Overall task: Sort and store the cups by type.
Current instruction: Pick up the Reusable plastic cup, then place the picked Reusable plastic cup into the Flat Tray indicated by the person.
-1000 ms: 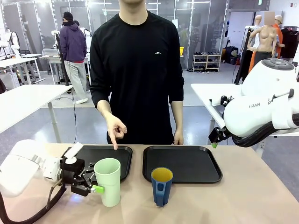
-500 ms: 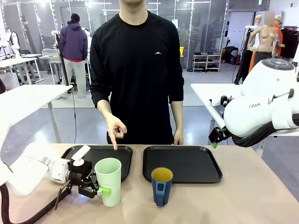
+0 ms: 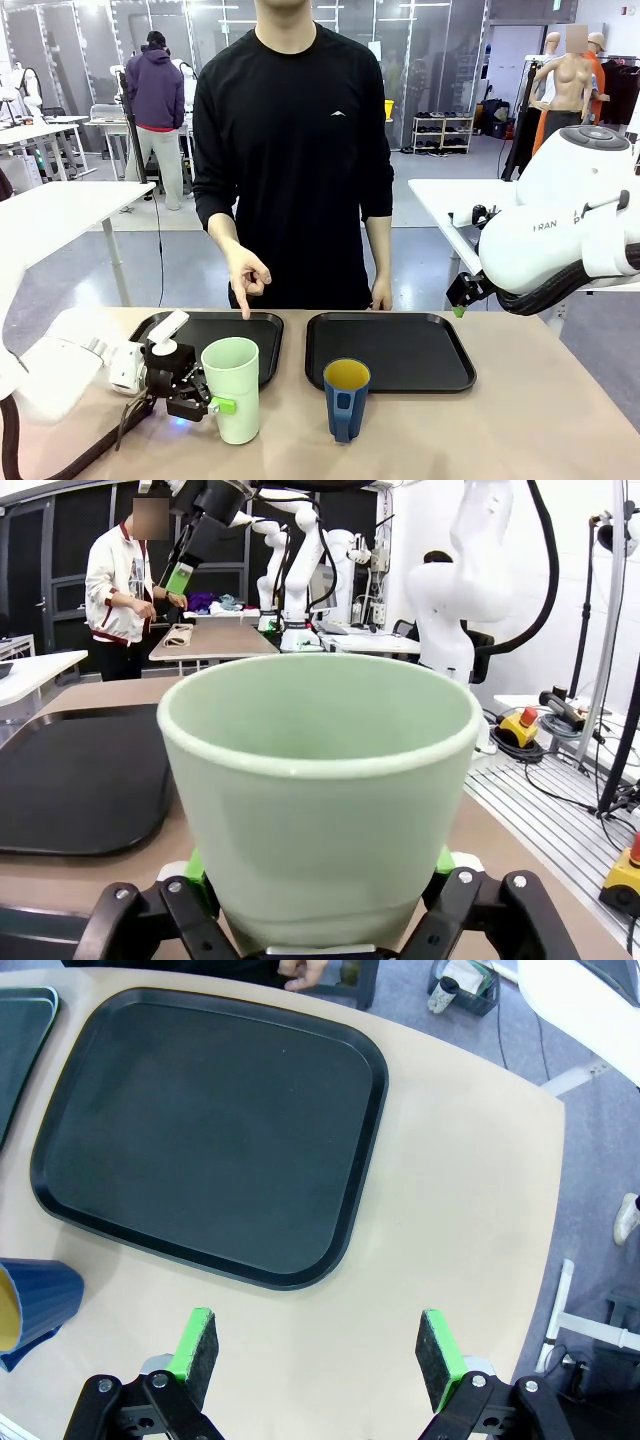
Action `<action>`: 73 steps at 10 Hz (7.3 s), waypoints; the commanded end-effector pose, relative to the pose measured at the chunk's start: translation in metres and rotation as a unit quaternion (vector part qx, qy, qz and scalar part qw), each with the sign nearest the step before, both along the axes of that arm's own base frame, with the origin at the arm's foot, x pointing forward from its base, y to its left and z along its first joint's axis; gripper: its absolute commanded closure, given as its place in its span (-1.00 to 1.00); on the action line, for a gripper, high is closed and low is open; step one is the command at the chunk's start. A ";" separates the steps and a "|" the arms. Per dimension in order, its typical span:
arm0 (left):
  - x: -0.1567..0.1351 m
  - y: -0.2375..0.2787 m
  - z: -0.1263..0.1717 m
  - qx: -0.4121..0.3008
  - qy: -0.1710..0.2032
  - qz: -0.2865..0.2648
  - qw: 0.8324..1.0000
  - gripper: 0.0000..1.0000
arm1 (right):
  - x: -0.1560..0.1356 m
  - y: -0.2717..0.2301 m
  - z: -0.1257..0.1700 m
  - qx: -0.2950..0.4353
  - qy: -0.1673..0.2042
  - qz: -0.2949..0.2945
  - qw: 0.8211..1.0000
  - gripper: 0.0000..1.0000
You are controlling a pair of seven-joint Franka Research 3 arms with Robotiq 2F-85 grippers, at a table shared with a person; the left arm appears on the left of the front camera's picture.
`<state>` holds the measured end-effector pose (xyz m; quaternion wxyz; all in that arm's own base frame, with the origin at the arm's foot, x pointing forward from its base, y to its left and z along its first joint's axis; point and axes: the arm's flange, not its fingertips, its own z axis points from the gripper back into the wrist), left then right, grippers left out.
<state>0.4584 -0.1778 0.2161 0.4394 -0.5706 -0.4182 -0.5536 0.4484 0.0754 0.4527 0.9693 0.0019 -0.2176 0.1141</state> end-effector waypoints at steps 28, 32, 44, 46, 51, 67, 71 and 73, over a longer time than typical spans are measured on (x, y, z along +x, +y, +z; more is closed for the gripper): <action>-0.019 0.025 0.064 -0.010 -0.045 0.016 0.999 0.37 | 0.000 -0.001 0.000 0.001 0.000 -0.001 1.000 -1.00; -0.019 0.025 0.064 -0.010 -0.045 0.016 0.999 0.37 | 0.000 -0.001 0.000 0.001 0.000 -0.001 1.000 -1.00; 0.057 -0.022 0.054 -0.004 -0.080 0.072 0.994 -0.74 | 0.000 -0.001 0.000 0.001 0.000 -0.001 1.000 -1.00; 0.081 -0.052 0.050 -0.018 -0.076 0.082 0.994 -0.74 | 0.000 -0.001 0.000 0.001 0.000 -0.001 1.000 -1.00; 0.110 -0.131 0.047 -0.015 -0.087 0.113 0.990 -0.74 | 0.000 -0.001 0.000 0.001 0.000 -0.001 1.000 -1.00; 0.123 -0.174 0.035 -0.021 -0.128 0.148 0.980 -0.74 | 0.000 -0.001 0.000 0.001 0.000 -0.001 1.000 -1.00; 0.138 -0.197 0.027 -0.039 -0.125 0.168 0.977 -0.74 | 0.000 -0.001 0.000 0.001 0.000 -0.001 1.000 -1.00; 0.145 -0.204 0.017 -0.033 -0.112 0.171 0.978 -0.74 | 0.000 -0.001 0.000 0.001 0.000 -0.001 1.000 -1.00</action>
